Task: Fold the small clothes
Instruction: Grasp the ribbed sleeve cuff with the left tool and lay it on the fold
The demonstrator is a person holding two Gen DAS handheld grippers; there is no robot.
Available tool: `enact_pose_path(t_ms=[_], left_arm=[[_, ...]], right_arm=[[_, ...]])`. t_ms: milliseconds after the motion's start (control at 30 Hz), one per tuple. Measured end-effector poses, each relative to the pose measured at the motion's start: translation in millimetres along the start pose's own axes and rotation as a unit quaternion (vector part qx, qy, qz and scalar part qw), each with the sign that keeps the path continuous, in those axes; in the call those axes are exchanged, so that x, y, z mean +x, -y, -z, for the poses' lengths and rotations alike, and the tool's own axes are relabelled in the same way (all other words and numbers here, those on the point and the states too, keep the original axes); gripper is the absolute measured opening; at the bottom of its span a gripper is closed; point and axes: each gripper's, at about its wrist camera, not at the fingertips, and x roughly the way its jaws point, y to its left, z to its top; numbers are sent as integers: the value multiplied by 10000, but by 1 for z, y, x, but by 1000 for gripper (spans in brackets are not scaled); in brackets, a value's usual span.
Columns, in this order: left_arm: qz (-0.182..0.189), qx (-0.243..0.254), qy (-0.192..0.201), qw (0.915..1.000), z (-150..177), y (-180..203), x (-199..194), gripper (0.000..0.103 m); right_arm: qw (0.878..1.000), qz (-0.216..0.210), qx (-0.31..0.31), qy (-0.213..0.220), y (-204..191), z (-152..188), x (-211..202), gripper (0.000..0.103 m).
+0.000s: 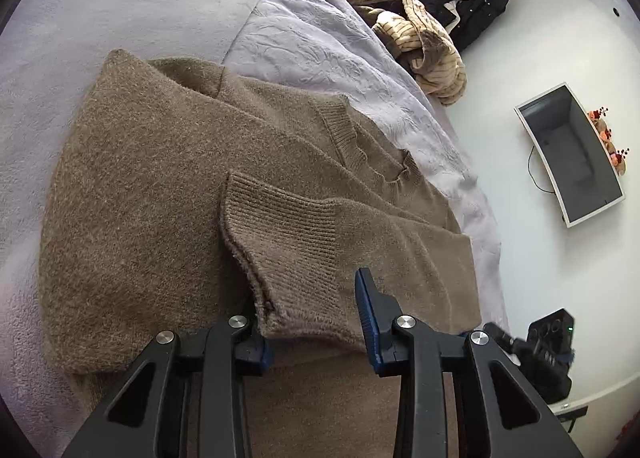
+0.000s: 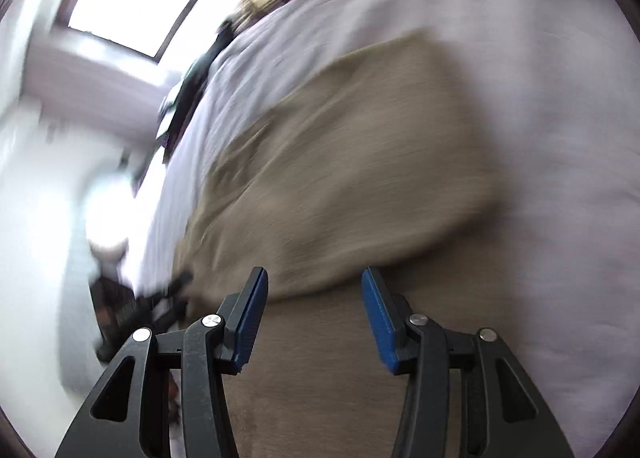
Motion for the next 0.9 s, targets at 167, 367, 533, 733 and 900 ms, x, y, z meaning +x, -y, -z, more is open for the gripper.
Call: enact_pose_path(t_ms=[167,367,533,733,900], left_arm=[[-262,104,164,9995,0,3,-4,7],[-472,118,290,9984,11,-2,-11,8],[-539,76,251,9982,19,-10,-6,8],[-516,139,175,9984,11,-5,-15,8],[-288,-87,252,9992,-4,7,-28,8]], right_arm=[[9931,-392,1048,342,36,-25,3,23],[9984,179,-75,534,9,-37,-5,6],[9997,180,-127,-80,37,-30,-5,8],[9982,-187,-305,485,44,-44,-53,59],[9947,-868,517,200,72,-54,-46,59]])
